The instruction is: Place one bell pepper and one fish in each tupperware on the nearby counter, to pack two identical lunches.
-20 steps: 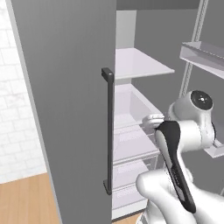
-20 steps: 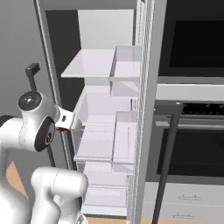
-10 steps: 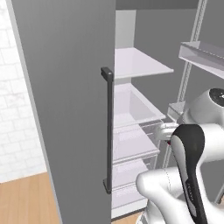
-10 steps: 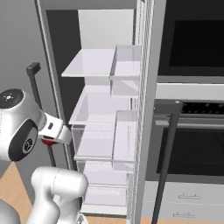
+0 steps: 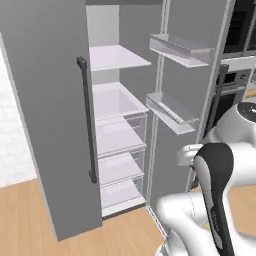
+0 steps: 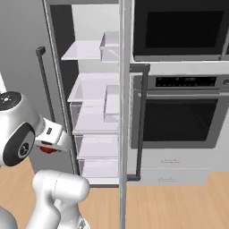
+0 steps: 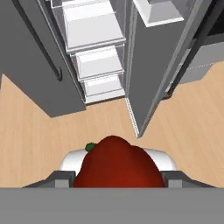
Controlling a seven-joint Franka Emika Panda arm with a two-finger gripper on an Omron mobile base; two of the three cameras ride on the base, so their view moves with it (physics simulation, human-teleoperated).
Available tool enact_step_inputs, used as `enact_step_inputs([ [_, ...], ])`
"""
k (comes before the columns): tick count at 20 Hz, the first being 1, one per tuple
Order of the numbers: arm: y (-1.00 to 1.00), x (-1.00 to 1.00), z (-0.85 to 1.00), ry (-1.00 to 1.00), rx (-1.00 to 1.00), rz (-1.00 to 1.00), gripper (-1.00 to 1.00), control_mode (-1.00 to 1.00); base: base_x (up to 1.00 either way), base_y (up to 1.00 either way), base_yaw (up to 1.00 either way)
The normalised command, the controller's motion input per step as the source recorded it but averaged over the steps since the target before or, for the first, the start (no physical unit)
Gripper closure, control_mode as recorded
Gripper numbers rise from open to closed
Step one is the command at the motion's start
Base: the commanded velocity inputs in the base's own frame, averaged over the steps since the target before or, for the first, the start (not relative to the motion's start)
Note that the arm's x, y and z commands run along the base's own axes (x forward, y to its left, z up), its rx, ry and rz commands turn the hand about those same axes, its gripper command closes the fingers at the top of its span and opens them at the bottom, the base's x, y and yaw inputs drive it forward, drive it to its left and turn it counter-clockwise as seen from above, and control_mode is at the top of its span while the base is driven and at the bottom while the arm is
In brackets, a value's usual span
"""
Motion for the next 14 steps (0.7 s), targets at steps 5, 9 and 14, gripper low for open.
enact_step_inputs([
  [5, 0.0, 0.0, 0.0, 0.0, 0.0, 0.0, 1.0, 1.0, -0.51, -0.62, -0.43],
  [9, 0.0, 0.0, 0.0, 0.0, 0.0, 0.0, 1.0, 1.0, -0.01, -0.62, -0.52],
  [14, 0.0, 0.0, 0.0, 0.0, 0.0, 0.0, 1.0, 1.0, 0.01, -0.68, -0.53],
])
